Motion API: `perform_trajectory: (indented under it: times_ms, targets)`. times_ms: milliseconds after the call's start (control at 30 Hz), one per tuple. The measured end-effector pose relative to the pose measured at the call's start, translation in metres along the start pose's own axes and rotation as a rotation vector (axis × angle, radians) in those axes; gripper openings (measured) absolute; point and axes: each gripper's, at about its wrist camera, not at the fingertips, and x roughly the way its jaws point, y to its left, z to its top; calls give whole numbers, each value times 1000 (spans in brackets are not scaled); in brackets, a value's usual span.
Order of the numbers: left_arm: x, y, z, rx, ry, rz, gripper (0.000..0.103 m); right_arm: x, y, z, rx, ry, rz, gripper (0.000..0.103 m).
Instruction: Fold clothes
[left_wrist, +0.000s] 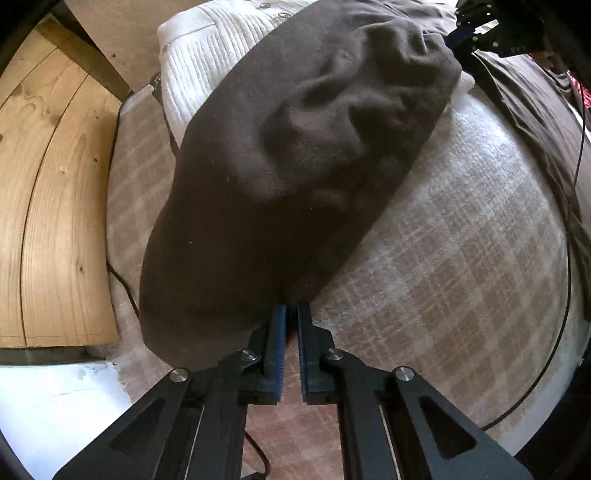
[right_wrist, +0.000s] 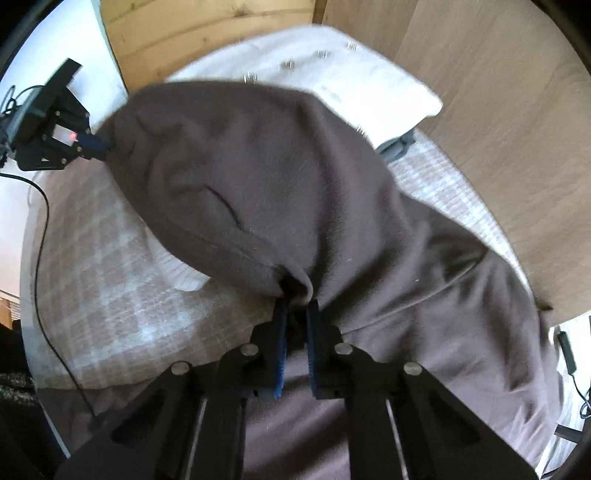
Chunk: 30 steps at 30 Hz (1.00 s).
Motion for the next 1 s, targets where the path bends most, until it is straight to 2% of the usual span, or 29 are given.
perform_trajectory:
  times_ms: [100, 200, 233, 267, 300, 367, 400, 433, 467, 500, 533, 567, 633, 700, 800, 900, 1000]
  targets:
    - [-11, 3, -5, -17, 13, -2, 2, -19, -4, -4, 6, -29, 4, 7]
    - [-37, 8, -12, -57, -34, 17, 2, -29, -8, -8, 47, -89, 44, 7]
    - [-45, 7, -13, -59, -59, 27, 2, -21, -7, -10, 48, -49, 88, 11]
    - [-50, 5, -15, -52, -83, 29, 3, -7, -3, -12, 29, 30, 112, 12]
    - [-51, 3, -18, -45, -82, 25, 5, 4, 1, -13, 9, 83, 104, 12]
    - [-38, -3, -26, -29, 10, 10, 9, 3, 2, -12, 6, 81, 111, 12]
    - [-34, -6, -33, -23, 40, 35, 9, -2, -2, -10, 23, 59, 136, 13]
    - [-34, -5, -38, -35, 49, 44, 9, -12, -13, -5, 67, 6, 188, 20]
    - [-42, 3, -40, -83, 20, 24, 10, -19, -24, -1, 100, -32, 204, 35]
    - [-49, 10, -41, -130, -9, 4, 16, -25, -37, 5, 125, -70, 182, 42]
    - [-57, 18, -43, -171, -37, -5, 28, -26, -48, 10, 126, -82, 129, 44]
    - [-64, 26, -43, -190, -59, 14, 32, -22, -58, 15, 116, -67, 76, 44]
    - [-70, 36, -40, -185, -71, 57, 35, -12, -79, 24, 100, -35, -23, 44]
    - [-70, 48, -41, -199, -61, 76, 34, 6, -101, 33, 100, 14, -78, 44]
    - [-58, 67, -29, -197, -42, 68, 36, 21, -124, 36, 106, 45, -69, 44]
    - [-42, 70, -19, -138, -9, 42, 41, 20, -123, 31, 85, 46, -41, 44]
    - [-23, 65, -8, -75, 22, 54, 42, 15, -117, 29, 51, 45, -20, 44]
